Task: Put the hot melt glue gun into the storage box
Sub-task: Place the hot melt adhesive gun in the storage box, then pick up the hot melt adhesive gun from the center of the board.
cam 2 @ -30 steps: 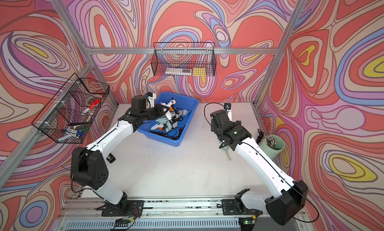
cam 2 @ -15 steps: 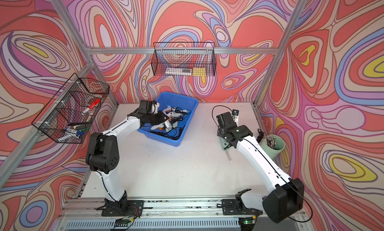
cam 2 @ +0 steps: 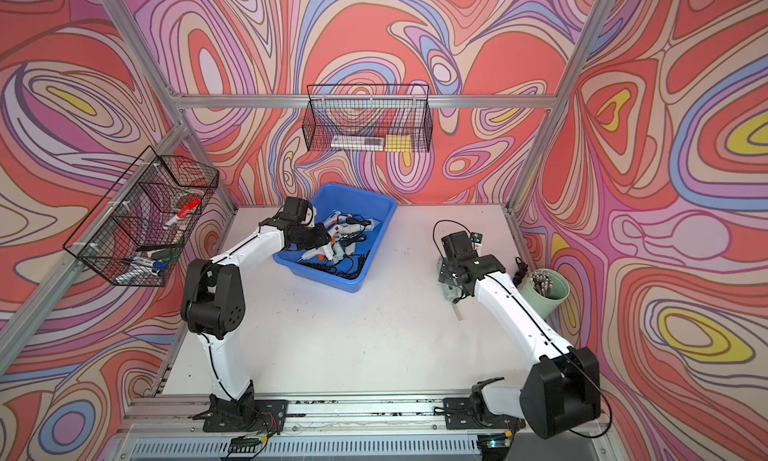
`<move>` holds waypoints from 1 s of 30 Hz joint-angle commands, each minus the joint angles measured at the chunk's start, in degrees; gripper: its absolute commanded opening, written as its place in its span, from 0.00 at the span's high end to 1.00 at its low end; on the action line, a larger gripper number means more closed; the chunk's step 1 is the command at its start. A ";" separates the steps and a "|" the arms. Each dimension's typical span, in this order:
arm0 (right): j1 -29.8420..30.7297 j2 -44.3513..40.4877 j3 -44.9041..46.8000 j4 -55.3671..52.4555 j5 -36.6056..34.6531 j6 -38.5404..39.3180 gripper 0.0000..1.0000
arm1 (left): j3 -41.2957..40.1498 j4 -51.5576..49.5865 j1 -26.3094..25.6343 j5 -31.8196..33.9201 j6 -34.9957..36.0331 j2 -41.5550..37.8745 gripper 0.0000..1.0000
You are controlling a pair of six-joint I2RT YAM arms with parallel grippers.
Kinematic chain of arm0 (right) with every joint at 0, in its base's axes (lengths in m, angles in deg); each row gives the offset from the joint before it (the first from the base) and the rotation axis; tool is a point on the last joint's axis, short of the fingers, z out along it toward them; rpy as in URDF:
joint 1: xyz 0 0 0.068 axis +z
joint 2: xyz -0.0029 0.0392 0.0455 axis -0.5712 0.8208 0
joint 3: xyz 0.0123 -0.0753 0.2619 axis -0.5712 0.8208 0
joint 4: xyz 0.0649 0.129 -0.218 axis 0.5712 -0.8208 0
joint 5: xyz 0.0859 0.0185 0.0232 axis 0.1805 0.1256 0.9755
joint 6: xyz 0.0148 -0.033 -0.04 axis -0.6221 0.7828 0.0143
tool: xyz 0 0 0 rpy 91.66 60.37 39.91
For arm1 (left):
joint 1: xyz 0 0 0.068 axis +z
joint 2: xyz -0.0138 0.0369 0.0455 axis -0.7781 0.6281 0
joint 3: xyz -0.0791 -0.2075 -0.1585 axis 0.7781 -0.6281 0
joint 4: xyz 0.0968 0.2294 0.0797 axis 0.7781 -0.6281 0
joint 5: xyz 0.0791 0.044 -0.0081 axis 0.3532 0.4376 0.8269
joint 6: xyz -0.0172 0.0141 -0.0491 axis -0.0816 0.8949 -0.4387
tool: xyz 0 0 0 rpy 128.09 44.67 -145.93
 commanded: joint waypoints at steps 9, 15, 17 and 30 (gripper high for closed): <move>-1.36 -0.47 3.51 2.90 5.28 1.40 0.02 | 1.56 -5.37 -0.85 6.61 1.38 -3.96 0.20; -2.99 -0.30 4.34 2.43 8.90 3.66 0.02 | 0.73 -8.02 -1.25 11.19 1.64 -10.57 0.01; -3.64 -0.26 4.63 2.34 9.87 4.19 0.02 | -0.18 -8.14 -1.27 11.95 1.62 -12.94 0.01; -8.27 10.07 3.66 7.42 18.26 9.70 0.06 | -9.54 -5.13 -1.67 7.45 -0.87 -26.18 0.01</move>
